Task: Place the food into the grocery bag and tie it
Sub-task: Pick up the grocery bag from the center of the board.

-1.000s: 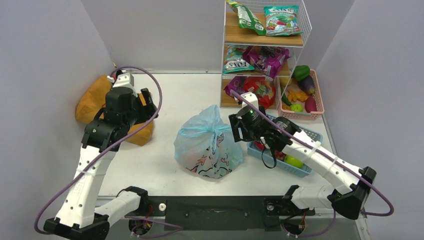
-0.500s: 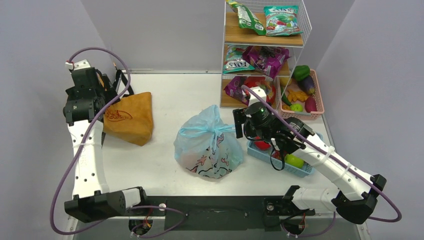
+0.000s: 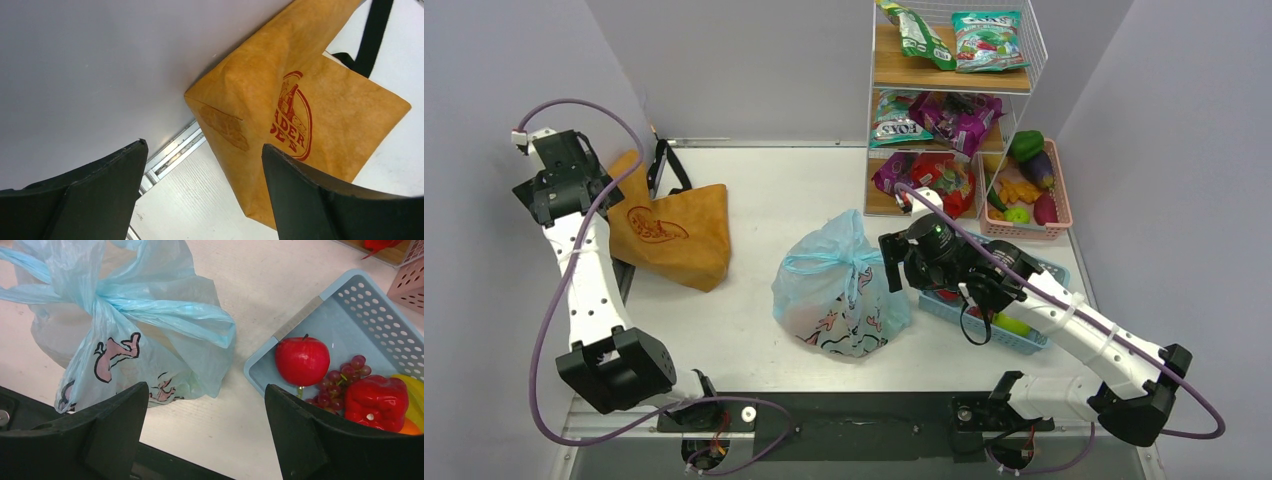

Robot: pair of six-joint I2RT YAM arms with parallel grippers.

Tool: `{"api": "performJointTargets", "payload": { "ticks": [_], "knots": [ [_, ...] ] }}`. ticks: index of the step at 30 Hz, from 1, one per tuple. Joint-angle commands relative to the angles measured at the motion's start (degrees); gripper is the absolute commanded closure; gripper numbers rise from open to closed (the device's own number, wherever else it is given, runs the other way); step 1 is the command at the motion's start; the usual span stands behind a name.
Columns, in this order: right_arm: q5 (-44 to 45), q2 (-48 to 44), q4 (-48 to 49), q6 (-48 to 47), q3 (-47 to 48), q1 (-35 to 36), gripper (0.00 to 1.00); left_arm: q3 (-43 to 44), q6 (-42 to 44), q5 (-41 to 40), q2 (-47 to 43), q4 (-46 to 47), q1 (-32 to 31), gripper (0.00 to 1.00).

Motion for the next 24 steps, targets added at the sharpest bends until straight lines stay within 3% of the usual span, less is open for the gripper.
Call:
{"api": "performJointTargets", "payload": {
  "ticks": [1,9,14,16,19,20,24],
  "knots": [
    [-1.5,0.2,1.7,-0.6,0.0,0.4,0.18,-4.0,-1.1,0.0,0.2,6.7,1.8,0.17],
    [-1.5,1.8,1.5,0.2,1.3,0.5,0.18,-7.3,-2.7,4.8,4.4,13.6,2.6,0.18],
    [-1.4,2.1,1.4,0.7,1.3,0.7,0.18,-7.3,-3.6,6.6,6.4,15.5,2.6,0.29],
    [-1.4,2.2,1.4,0.7,1.3,0.7,0.18,-7.7,-4.3,7.7,6.5,16.1,2.6,0.46],
    [-1.4,2.4,1.4,0.4,1.7,0.8,0.19,-8.6,-6.0,10.2,5.3,16.2,2.5,0.95],
    [-1.3,2.5,1.3,0.4,1.8,0.8,0.19,-9.5,-6.3,10.9,4.5,16.8,2.3,1.0],
    [-1.3,3.1,1.3,-0.1,3.5,0.9,0.19,-14.3,-7.3,22.1,-3.1,21.5,1.8,1.0]
  ]
}}
